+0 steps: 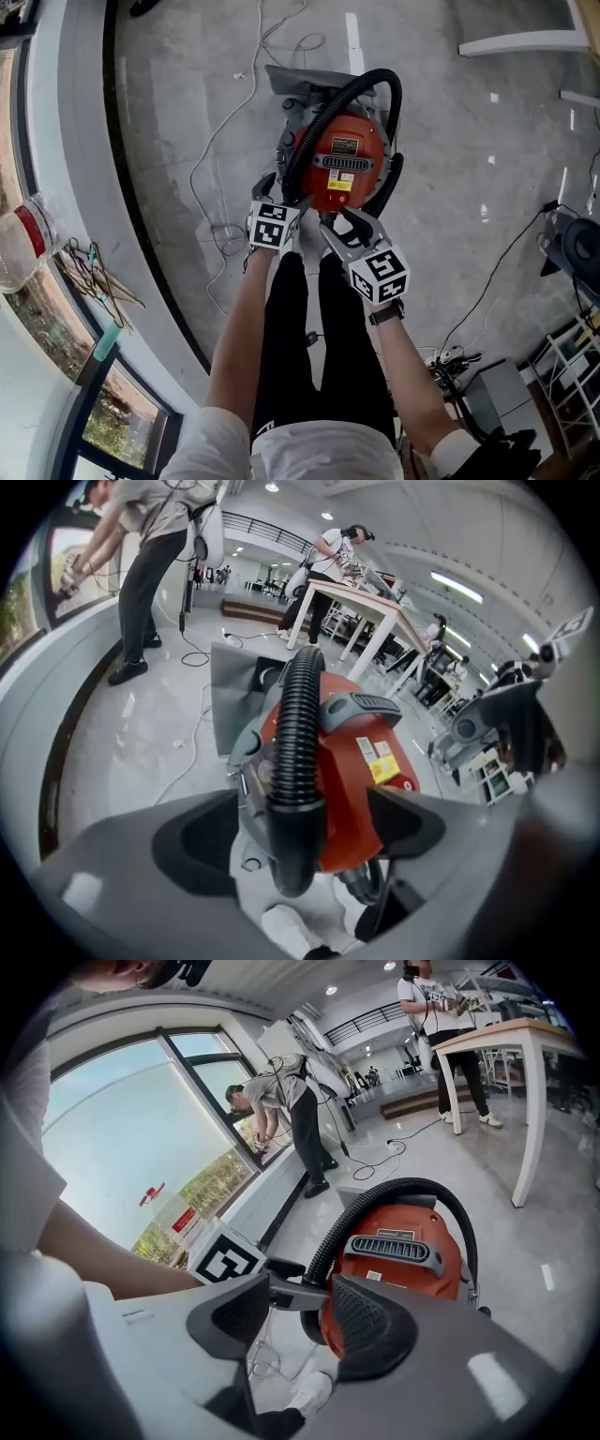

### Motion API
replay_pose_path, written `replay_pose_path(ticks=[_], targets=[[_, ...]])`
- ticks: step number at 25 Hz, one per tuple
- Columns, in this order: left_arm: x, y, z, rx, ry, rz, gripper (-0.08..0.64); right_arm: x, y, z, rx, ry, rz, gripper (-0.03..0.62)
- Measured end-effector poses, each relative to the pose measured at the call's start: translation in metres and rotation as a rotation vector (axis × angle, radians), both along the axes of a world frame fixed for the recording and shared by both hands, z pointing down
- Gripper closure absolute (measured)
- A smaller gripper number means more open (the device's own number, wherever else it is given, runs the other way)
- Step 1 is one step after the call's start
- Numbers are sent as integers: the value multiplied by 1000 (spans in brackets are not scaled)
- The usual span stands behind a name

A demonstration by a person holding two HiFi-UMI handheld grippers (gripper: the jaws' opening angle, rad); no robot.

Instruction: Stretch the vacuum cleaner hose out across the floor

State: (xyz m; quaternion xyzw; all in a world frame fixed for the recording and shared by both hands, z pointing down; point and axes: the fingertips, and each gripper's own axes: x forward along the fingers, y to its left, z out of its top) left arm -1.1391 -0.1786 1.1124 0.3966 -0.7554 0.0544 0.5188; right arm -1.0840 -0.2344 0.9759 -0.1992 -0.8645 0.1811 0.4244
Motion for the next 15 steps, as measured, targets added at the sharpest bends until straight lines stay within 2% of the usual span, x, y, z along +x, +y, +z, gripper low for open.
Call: replay_pose_path(ticks=[2, 4, 7, 8, 9, 10, 12, 13, 15], targets=[[-7, -9, 9, 45, 40, -27, 118, -3, -2, -5, -10, -20, 15, 382], [-3, -22, 16, 82, 86, -10, 118, 0, -1, -8, -21, -24, 30, 382], [1, -35, 27, 59, 118, 48, 80, 0, 7, -6, -43, -20, 42, 382], [2, -36, 28, 56, 141, 58, 89, -1, 11, -7, -49, -22, 40, 382], [3, -37, 25, 62, 170, 64, 123, -2, 15, -9, -54, -28, 36, 382], [5, -36, 21, 72, 198, 61, 204, -3, 18, -12, -57, -35, 31, 382], [8, -33, 12, 91, 238, 26, 269, -3, 23, -19, -59, -47, 26, 382], [11, -30, 8, 91, 255, 15, 329, -3, 25, -23, -58, -50, 27, 382], [25, -26, 2, 73, 294, 36, 330, -4, 27, -32, -54, -55, 35, 382]])
